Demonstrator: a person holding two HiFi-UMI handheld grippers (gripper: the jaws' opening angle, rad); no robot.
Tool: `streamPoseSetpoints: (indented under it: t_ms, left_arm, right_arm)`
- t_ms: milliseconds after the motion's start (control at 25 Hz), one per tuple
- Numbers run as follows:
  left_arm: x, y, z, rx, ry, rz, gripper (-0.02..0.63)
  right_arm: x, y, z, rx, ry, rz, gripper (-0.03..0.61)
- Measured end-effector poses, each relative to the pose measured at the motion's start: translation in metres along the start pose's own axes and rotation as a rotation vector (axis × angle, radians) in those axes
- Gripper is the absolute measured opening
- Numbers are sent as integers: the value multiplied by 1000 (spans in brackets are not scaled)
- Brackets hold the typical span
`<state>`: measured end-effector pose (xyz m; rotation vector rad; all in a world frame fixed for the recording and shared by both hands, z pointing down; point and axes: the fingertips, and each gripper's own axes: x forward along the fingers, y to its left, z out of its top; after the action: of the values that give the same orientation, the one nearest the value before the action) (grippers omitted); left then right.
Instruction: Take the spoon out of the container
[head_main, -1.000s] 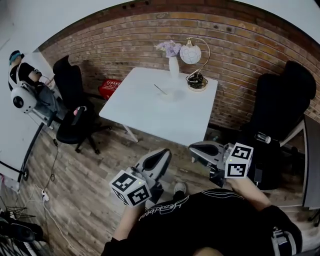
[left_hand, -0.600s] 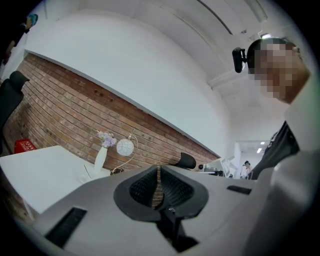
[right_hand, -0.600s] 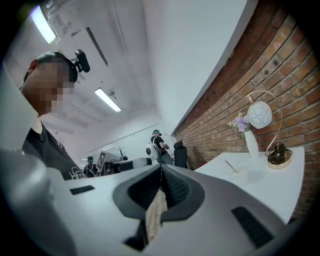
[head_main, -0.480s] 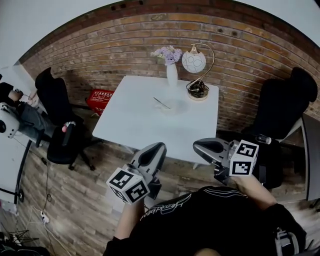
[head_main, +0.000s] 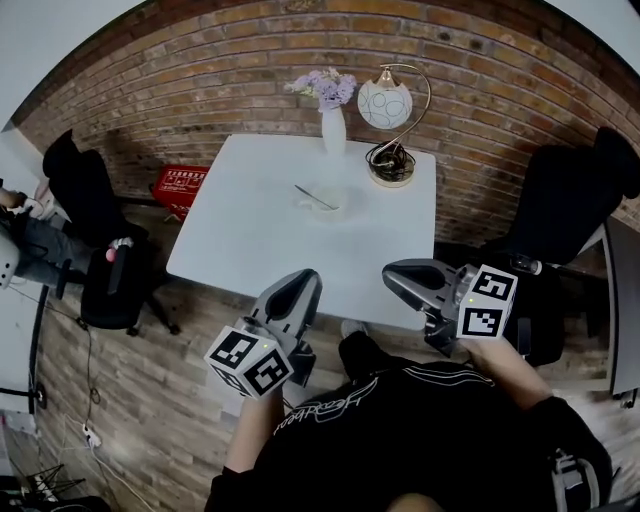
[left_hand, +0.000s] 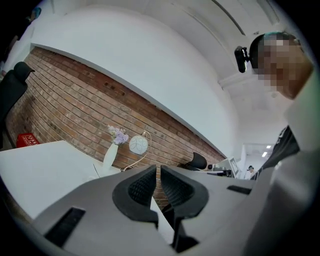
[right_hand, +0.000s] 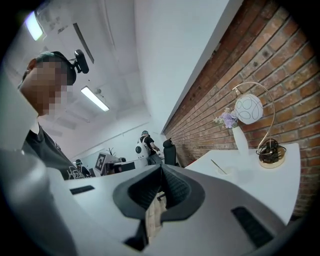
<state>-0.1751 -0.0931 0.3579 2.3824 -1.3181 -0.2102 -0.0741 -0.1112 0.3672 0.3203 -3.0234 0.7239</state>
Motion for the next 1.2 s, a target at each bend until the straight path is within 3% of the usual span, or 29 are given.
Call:
streamPoseSetpoints:
  t_ms: [280,680,800,1200]
  left_arm:
    - [38,67,4,-9,41,83,13]
    - [95,153,11,-90,71,137,160]
    - [111,175,9,-115,83,150,178]
    - [153,246,-23,-149,155,220,183]
  right_arm:
    - [29,-59,6,59,4,-4,-3]
    - [58,-135,21,119,6,-41,-3]
    - [61,-152,17,141,16,-54,-3]
    - [66,-193,8,200,30,-98,-3]
